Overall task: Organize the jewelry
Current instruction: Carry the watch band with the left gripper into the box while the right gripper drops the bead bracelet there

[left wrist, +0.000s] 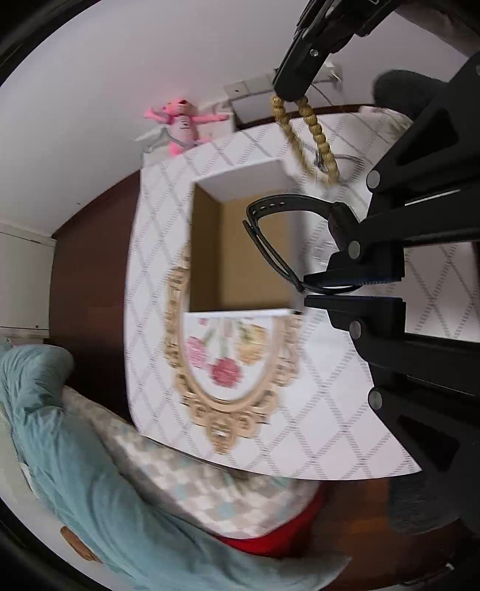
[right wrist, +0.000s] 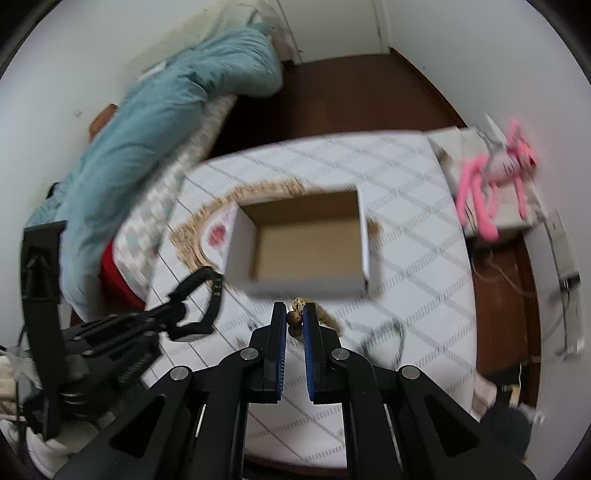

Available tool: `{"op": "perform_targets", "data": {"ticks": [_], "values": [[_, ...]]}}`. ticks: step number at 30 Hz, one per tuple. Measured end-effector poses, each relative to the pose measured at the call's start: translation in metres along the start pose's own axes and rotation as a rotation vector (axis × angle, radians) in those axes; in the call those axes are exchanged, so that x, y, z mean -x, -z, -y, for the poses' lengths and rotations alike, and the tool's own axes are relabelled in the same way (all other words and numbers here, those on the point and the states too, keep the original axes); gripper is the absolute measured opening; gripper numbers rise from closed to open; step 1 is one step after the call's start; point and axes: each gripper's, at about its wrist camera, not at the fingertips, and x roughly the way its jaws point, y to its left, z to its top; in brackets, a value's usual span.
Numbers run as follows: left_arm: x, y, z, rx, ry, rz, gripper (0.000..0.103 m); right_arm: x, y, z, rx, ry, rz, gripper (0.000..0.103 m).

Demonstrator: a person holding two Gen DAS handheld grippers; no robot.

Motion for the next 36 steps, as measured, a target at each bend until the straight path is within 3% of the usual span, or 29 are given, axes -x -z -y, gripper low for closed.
{"op": "perform_targets", "data": {"ticks": [10, 15, 19, 20, 21, 22, 23, 24, 28, 30, 32, 36], "values": [[-0.064, -0.058, -0.003, 0.008, 0.020, -0.095, 0.003, -0.077, -0.073, 0.009, -0.009, 0.025, -0.085, 0.009], [-0.087, -0.076, 0.001, 0.005, 0.012, -0.175, 0.016, -0.101, -0.085, 0.023, -0.020, 0.018, -0.129, 0.009], [-0.085, -0.081, -0.004, 0.040, 0.027, -0.160, 0.020, -0.128, -0.089, 0.037, -0.043, 0.003, -0.243, 0.011], [-0.083, -0.082, -0.005, 0.046, 0.036, -0.155, 0.035, -0.134, -0.087, 0.039, -0.050, -0.006, -0.268, 0.012], [-0.079, -0.080, -0.007, 0.052, 0.036, -0.135, 0.059, -0.136, -0.084, 0.042, -0.049, 0.001, -0.276, 0.027], [-0.077, -0.080, -0.007, 0.054, 0.023, -0.120, 0.069, -0.136, -0.081, 0.043, -0.042, 0.019, -0.275, 0.040], [-0.074, -0.079, -0.009, 0.057, 0.010, -0.098, 0.077, -0.135, -0.077, 0.044, -0.036, 0.028, -0.265, 0.065], [-0.071, -0.077, -0.011, 0.055, 0.003, -0.071, 0.077, -0.133, -0.074, 0.043, -0.027, 0.045, -0.249, 0.075], [-0.070, -0.066, -0.016, 0.037, -0.063, -0.014, 0.089, -0.128, -0.062, 0.042, 0.011, 0.155, -0.196, 0.080], [-0.071, -0.057, -0.017, 0.024, -0.091, 0.021, 0.103, -0.128, -0.053, 0.040, 0.044, 0.240, -0.170, 0.097], [-0.075, -0.051, -0.017, 0.010, -0.121, 0.028, 0.103, -0.129, -0.045, 0.039, 0.064, 0.294, -0.157, 0.099], [-0.082, -0.041, -0.019, -0.002, -0.149, 0.032, 0.103, -0.136, -0.032, 0.042, 0.062, 0.321, -0.150, 0.102]]}}
